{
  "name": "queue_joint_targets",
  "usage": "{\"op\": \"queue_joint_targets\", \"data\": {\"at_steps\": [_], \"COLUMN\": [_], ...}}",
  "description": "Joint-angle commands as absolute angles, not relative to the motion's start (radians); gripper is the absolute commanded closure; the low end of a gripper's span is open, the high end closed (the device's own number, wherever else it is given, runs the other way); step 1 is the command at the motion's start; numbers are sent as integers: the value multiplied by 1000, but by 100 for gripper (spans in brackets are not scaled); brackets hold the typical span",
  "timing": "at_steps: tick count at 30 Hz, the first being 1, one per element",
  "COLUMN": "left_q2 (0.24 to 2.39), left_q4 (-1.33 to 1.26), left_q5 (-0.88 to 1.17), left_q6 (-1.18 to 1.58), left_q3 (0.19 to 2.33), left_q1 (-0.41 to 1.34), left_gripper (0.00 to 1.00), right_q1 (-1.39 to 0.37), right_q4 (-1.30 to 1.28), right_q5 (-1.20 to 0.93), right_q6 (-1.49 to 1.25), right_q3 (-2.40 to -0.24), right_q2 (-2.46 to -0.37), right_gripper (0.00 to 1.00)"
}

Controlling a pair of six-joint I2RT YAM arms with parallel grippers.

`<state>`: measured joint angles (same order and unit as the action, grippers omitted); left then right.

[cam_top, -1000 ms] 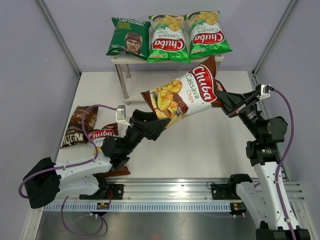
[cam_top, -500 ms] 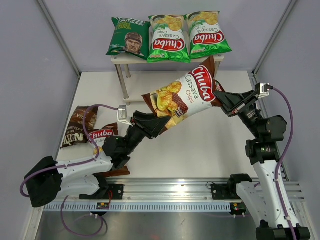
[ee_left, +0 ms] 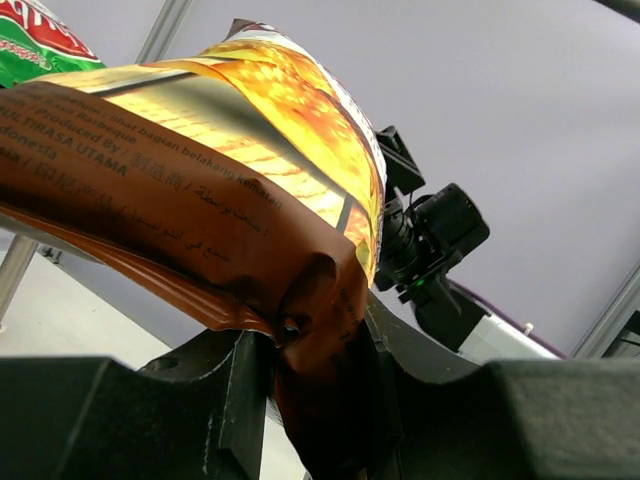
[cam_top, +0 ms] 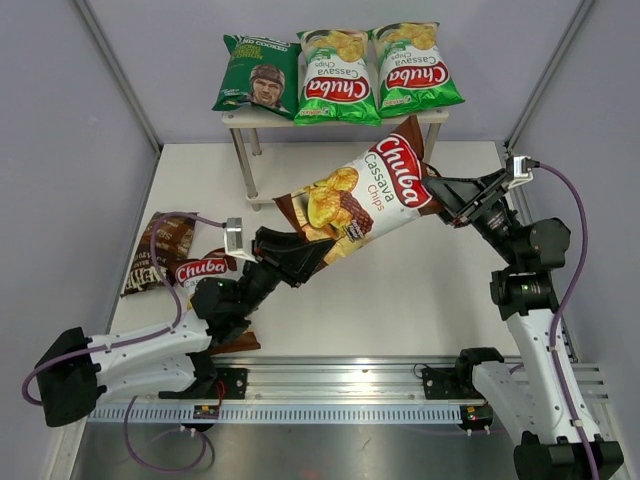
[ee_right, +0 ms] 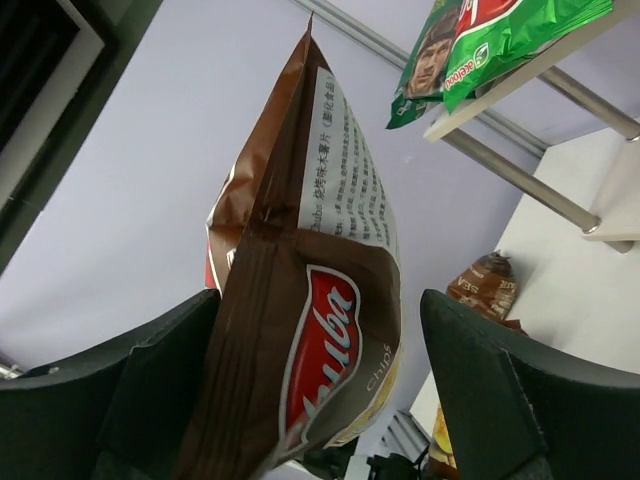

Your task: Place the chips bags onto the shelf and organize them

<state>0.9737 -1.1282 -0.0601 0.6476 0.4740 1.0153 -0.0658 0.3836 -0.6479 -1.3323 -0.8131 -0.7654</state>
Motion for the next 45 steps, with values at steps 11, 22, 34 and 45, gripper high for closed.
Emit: {"op": "queue_joint_targets", "data": {"at_steps": [11, 22, 34, 45], "left_q2": [825, 969, 1144, 1365], "left_q4": [-875, -756, -778, -831], "left_q5": [-222, -334, -428, -718], "left_q6": [499, 566, 649, 765], "left_q3": [402, 465, 609, 716], "left_q1": [1026, 962, 847, 824], "left_gripper": [99, 100, 100, 100], "right_q1": [-74, -74, -72, -74], "right_q4": [-92, -354, -482, -592], "right_q5": [-532, -439, -376, -342], "right_q6": [-960, -766, -677, -611], "right_q3": [-1035, -1117, -1180, -1267], "right_q2": [-673, -581, -525, -457], "right_gripper": [1, 1, 1, 1]}}
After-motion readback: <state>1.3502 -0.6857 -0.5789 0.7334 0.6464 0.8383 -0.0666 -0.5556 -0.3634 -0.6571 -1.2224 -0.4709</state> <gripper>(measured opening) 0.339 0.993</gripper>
